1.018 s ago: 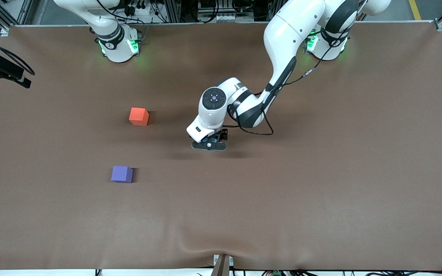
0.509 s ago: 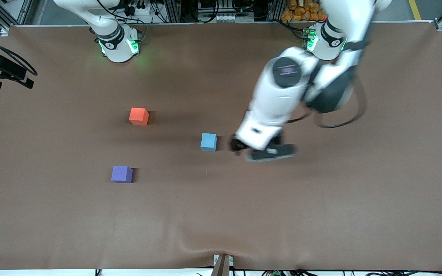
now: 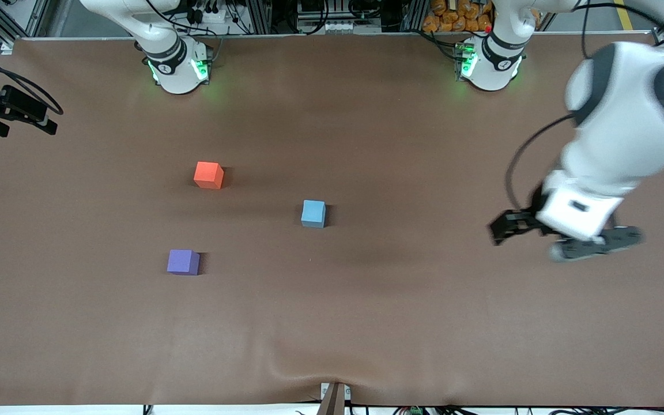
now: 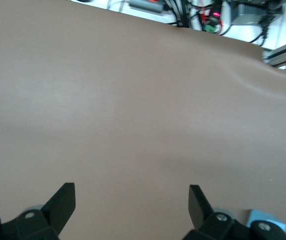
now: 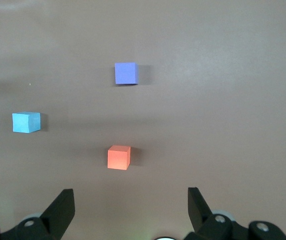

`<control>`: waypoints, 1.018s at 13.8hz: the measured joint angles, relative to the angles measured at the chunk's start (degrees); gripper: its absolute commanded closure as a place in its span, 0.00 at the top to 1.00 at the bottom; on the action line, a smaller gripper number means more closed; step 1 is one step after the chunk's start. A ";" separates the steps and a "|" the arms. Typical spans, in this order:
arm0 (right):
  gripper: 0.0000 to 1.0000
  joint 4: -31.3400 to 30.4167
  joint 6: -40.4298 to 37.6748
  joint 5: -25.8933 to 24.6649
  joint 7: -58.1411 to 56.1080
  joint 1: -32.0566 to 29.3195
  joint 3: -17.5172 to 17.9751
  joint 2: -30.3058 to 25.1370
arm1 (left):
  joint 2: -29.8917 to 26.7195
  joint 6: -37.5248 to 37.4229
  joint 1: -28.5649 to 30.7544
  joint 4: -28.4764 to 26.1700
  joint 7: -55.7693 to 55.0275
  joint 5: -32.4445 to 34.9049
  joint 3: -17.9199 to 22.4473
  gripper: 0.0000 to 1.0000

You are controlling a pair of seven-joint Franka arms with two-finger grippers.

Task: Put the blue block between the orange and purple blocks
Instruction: 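Release the blue cube and raise the left gripper away, then move the right gripper to the blue cube while the left gripper retracts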

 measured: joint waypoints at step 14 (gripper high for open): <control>1.00 -0.08 7.33 0.17 16.67 13.43 0.27 5.95 | -9.20 -10.87 10.99 -3.06 14.07 0.00 -0.14 1.00</control>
